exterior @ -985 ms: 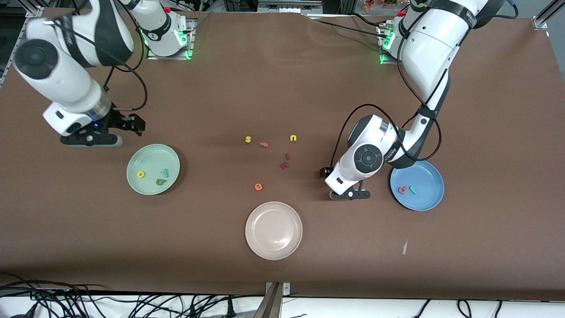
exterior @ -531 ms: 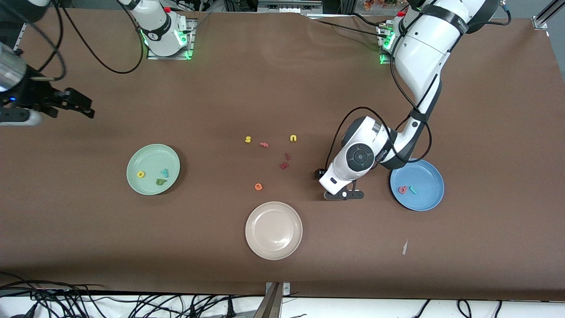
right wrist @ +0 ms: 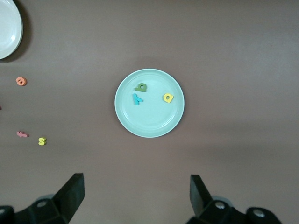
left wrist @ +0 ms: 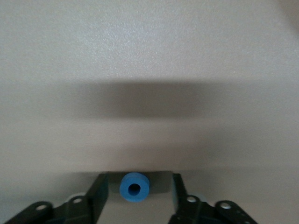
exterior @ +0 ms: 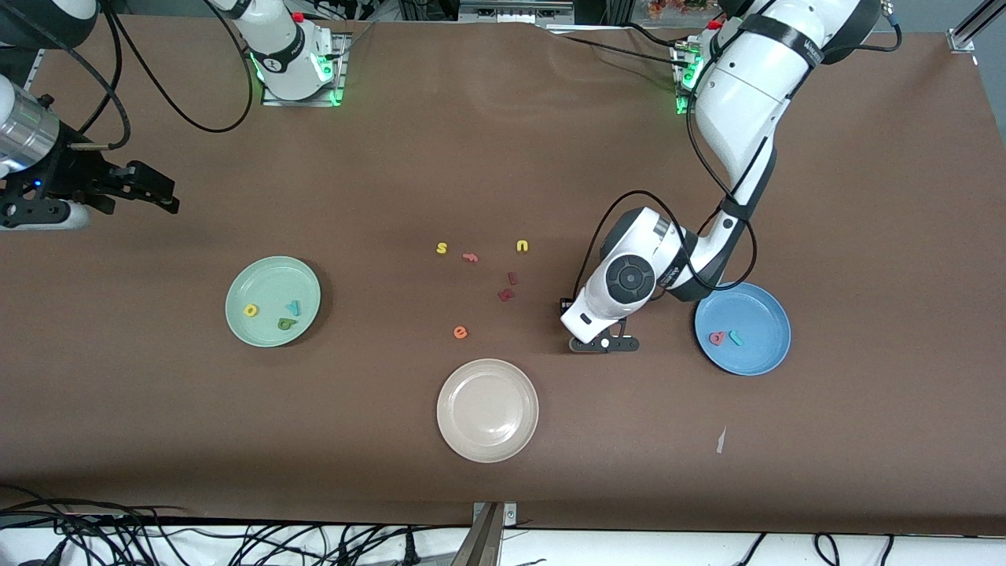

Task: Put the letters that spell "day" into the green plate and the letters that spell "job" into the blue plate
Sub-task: 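Grasp the blue o letter with the left gripper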

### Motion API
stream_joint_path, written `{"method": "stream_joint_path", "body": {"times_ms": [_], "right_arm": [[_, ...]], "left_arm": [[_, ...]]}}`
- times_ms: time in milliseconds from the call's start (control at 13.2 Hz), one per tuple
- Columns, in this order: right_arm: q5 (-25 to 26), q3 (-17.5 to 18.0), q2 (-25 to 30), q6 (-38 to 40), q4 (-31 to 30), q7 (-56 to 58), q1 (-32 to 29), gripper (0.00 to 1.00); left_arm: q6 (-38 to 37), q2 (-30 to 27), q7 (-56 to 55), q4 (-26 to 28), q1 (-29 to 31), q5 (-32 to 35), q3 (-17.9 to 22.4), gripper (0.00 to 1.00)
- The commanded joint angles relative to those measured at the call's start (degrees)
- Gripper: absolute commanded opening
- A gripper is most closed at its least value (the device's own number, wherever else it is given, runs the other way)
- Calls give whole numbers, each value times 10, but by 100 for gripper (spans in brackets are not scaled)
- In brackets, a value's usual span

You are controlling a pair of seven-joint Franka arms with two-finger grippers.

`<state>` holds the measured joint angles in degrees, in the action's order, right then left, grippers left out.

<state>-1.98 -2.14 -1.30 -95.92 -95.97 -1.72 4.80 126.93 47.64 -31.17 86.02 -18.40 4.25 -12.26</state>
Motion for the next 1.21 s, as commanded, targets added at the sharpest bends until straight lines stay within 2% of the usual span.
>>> {"method": "stream_joint_path", "body": {"times_ms": [0, 227, 303, 531, 682, 834, 985, 1137], "right_arm": [[-8, -6, -11, 11, 19, -5, 7, 100], [-9, -7, -22, 3, 20, -7, 6, 100], [-8, -7, -20, 5, 21, -7, 6, 100], [-9, -10, -18, 6, 22, -6, 5, 100], [-6, -10, -19, 8, 28, -3, 5, 100], [-7, -11, -19, 6, 32, 4, 5, 100], [-3, -10, -20, 9, 32, 5, 5, 100], [-3, -9, -15, 14, 31, 7, 5, 100]], "left_arm": [[0, 5, -10, -9, -5, 16, 4, 51], [0, 4, -9, -2, -4, 60, 4, 37], [0, 4, -5, -2, -4, 61, 4, 31], [0, 5, -3, -2, -4, 61, 4, 24], [-1, 5, -2, -2, -3, 61, 4, 11], [-13, -1, 20, -10, 4, 62, 3, 2], [-69, -17, 103, -29, 37, 62, 3, 2], [-122, -27, 215, -48, 83, 62, 2, 8]]}}
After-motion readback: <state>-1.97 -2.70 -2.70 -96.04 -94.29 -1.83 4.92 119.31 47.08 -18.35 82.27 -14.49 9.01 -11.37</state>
